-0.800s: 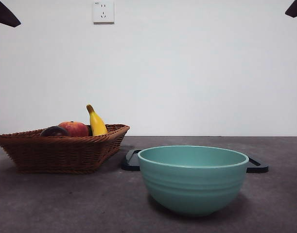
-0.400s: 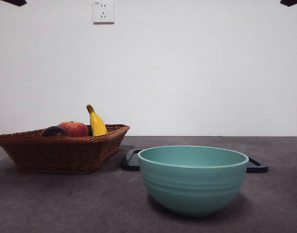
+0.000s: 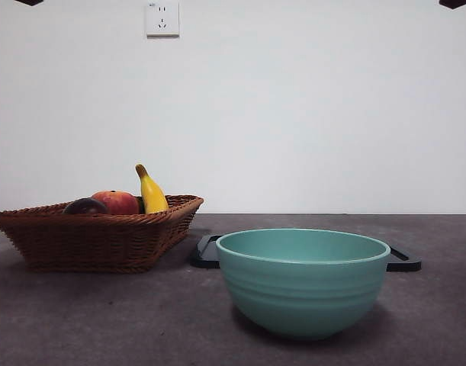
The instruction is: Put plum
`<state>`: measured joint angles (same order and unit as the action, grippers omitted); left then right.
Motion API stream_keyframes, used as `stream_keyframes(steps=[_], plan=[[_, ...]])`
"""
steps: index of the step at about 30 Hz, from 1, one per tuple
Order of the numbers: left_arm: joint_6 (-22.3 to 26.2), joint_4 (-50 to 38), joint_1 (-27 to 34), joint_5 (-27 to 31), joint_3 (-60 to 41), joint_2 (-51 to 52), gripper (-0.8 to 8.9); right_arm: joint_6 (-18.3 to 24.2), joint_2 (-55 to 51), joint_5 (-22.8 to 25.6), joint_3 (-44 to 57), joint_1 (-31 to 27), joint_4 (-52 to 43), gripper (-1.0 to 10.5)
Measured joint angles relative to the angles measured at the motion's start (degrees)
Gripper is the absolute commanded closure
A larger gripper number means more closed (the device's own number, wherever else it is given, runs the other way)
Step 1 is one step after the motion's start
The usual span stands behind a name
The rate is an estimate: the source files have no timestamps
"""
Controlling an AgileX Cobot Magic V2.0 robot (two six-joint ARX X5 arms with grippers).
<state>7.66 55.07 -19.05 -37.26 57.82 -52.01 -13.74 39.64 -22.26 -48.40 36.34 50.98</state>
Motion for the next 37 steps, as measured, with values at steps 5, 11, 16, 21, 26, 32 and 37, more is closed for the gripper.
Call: stream_keyframes(steps=[5, 11, 16, 21, 26, 32, 37], plan=[[0.0, 0.0, 0.0, 0.0, 0.0, 0.0, 8.05, 0.0, 0.0, 0.0, 0.0, 0.0, 0.0, 9.4], [0.0, 0.0, 0.0, 0.0, 0.0, 0.0, 8.05, 0.0, 0.0, 0.0, 0.0, 0.0, 0.0, 9.4], [0.0, 0.0, 0.0, 0.0, 0.0, 0.0, 8.05, 0.0, 0.0, 0.0, 0.0, 0.0, 0.0, 9.4], [0.0, 0.0, 0.0, 0.0, 0.0, 0.1, 8.05, 0.0, 0.0, 0.0, 0.0, 0.0, 0.0, 9.4], [0.0, -1.6, 0.0, 0.0, 0.0, 2.0, 8.05, 0.0, 0.0, 0.0, 0.0, 0.0, 0.0, 9.4], [2.9, -10.0, 2.9, 0.0, 0.0, 6.6, 8.05, 0.0, 0.0, 0.0, 0.0, 0.0, 0.0, 9.4], [4.4, -22.1, 8.7, 1.1, -1.3, 12.8, 8.05, 0.0, 0.0, 0.0, 0.0, 0.0, 0.0, 9.4]])
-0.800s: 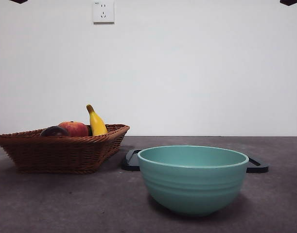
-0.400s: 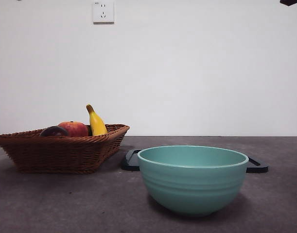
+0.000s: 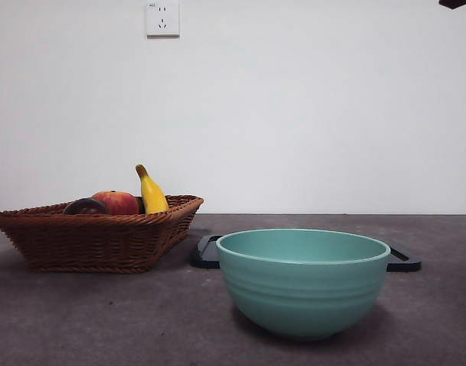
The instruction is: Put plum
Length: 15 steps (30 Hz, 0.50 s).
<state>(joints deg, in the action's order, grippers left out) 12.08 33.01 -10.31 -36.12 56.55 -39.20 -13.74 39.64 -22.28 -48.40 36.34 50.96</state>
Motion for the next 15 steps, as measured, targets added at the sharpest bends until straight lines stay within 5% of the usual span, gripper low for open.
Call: stream_keyframes(steps=[7, 15], plan=[[-1.2, -16.7, 6.1, 13.0, -11.1, 10.5, 8.06, 0.0, 0.0, 0.0, 0.0, 0.0, 0.0, 9.4], [-2.9, -26.1, 9.1, 22.1, -28.3, 22.3, 8.06, 0.0, 0.0, 0.0, 0.0, 0.0, 0.0, 9.4]])
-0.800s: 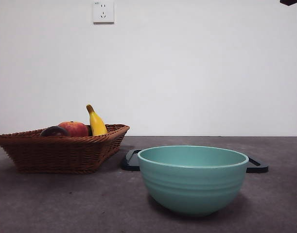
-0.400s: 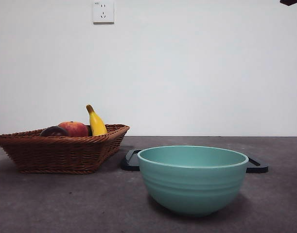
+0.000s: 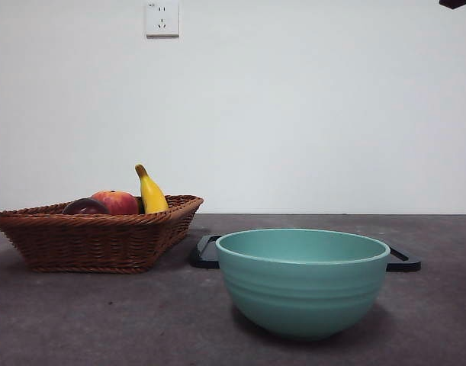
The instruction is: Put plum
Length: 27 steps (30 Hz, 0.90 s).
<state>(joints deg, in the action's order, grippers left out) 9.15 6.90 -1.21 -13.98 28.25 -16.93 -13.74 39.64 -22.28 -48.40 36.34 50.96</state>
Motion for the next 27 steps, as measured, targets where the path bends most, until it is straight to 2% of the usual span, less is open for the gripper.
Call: stream_keyframes(steps=[5, 11, 27], plan=[[-3.0, -1.9, 1.3, 5.3, -9.4, 5.6, 8.06, 0.0, 0.0, 0.0, 0.0, 0.0, 0.0, 9.4], [-5.7, -1.9, 1.9, 6.1, -17.6, 10.6, 8.06, 0.0, 0.0, 0.0, 0.0, 0.0, 0.0, 9.4], [-7.0, -1.1, 2.0, 8.3, -26.3, 16.6, 8.06, 0.0, 0.0, 0.0, 0.0, 0.0, -1.1, 9.4]])
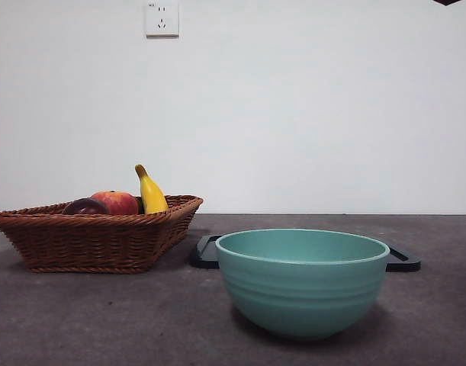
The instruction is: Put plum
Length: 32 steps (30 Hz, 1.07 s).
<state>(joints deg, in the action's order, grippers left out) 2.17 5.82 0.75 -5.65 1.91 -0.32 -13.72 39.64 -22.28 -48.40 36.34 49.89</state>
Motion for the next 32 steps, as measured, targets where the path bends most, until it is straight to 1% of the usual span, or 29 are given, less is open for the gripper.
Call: stream_keyframes(steps=[4, 11, 32], plan=[[0.0, 0.2, 0.0, 0.1, -0.1, 0.0, 8.06, 0.0, 0.0, 0.0, 0.0, 0.0, 0.0, 9.4], [0.0, 4.4, 0.0, 2.3, -0.1, 0.0, 8.06, 0.0, 0.0, 0.0, 0.0, 0.0, 0.0, 9.4], [0.0, 4.4, 0.0, 2.4, -0.1, 0.0, 8.06, 0.0, 0.0, 0.0, 0.0, 0.0, 0.0, 9.4]])
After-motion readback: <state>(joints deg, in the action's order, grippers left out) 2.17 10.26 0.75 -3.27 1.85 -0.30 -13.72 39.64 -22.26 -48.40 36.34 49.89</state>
